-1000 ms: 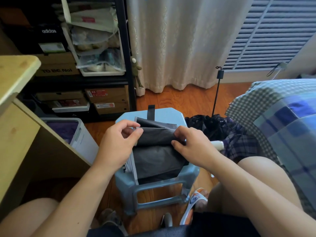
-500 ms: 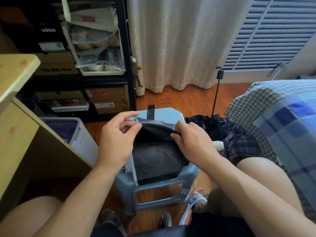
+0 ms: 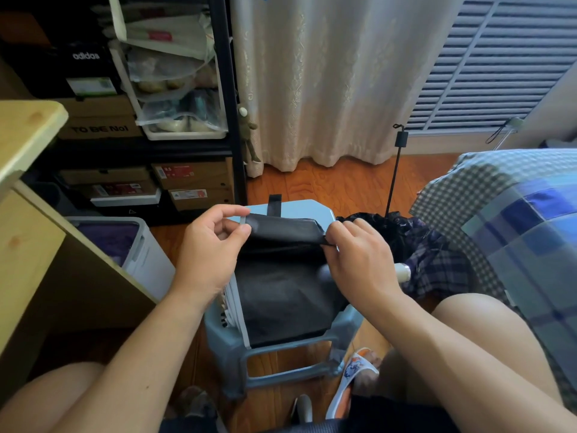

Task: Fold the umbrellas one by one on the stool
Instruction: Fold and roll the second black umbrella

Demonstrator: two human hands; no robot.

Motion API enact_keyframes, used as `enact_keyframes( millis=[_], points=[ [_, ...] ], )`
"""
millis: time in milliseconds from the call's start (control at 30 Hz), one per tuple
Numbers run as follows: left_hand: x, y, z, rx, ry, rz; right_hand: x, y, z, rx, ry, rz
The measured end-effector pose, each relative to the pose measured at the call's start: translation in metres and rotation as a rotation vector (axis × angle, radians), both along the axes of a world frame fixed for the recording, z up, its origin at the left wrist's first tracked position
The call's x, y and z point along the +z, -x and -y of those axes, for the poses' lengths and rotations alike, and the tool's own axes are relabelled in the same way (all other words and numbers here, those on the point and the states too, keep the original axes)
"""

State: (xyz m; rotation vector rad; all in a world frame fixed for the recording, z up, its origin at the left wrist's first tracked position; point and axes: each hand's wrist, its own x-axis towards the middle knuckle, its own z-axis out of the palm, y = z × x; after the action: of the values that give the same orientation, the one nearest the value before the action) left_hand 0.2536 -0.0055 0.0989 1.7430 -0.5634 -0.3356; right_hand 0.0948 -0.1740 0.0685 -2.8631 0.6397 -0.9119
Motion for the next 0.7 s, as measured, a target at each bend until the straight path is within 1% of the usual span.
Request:
enact_keyframes(
  millis=[67, 133, 167, 200, 267, 367, 500, 567, 633, 700],
  points=[
    [0.001, 0.0, -0.001, -0.009, -0.006, 0.023, 0.0, -0.001, -0.001, 0.007, 0.037, 0.024],
    [0.002, 0.0, -0.002, -0.014, -0.005, 0.046, 0.002, -0.002, -0.006, -0.017, -0.05, 0.018],
    [0.002, -0.001, -0.002, -0.017, -0.008, 0.055, 0.002, -0.002, -0.008, -0.058, -0.171, -0.002],
    [0.002, -0.001, -0.002, -0.022, -0.014, 0.063, 0.003, -0.003, -0.009, -0.102, -0.34, -0.018],
    [0.001, 0.0, -0.002, -0.025, -0.036, 0.074, 0.002, -0.003, -0.005, -0.138, -0.705, 0.007],
    [-0.001, -0.001, -0.001, -0.002, -0.066, 0.067, 0.008, -0.002, 0.002, -0.101, -0.976, 0.084],
    [0.0, -0.003, 0.001, 0.024, -0.044, 0.028, 0.02, -0.001, 0.008, 0.004, -1.457, 0.195],
    [0.001, -0.004, 0.001, 0.014, -0.042, 0.03, 0.022, -0.002, 0.01, 0.033, -1.577, 0.256],
    [0.001, -0.005, 0.0, 0.019, -0.031, 0.034, 0.022, -0.002, 0.013, 0.06, -1.707, 0.416],
    [0.0, -0.008, 0.001, 0.045, -0.002, 0.02, 0.024, 0.0, 0.022, 0.146, -1.909, 0.579]
  ],
)
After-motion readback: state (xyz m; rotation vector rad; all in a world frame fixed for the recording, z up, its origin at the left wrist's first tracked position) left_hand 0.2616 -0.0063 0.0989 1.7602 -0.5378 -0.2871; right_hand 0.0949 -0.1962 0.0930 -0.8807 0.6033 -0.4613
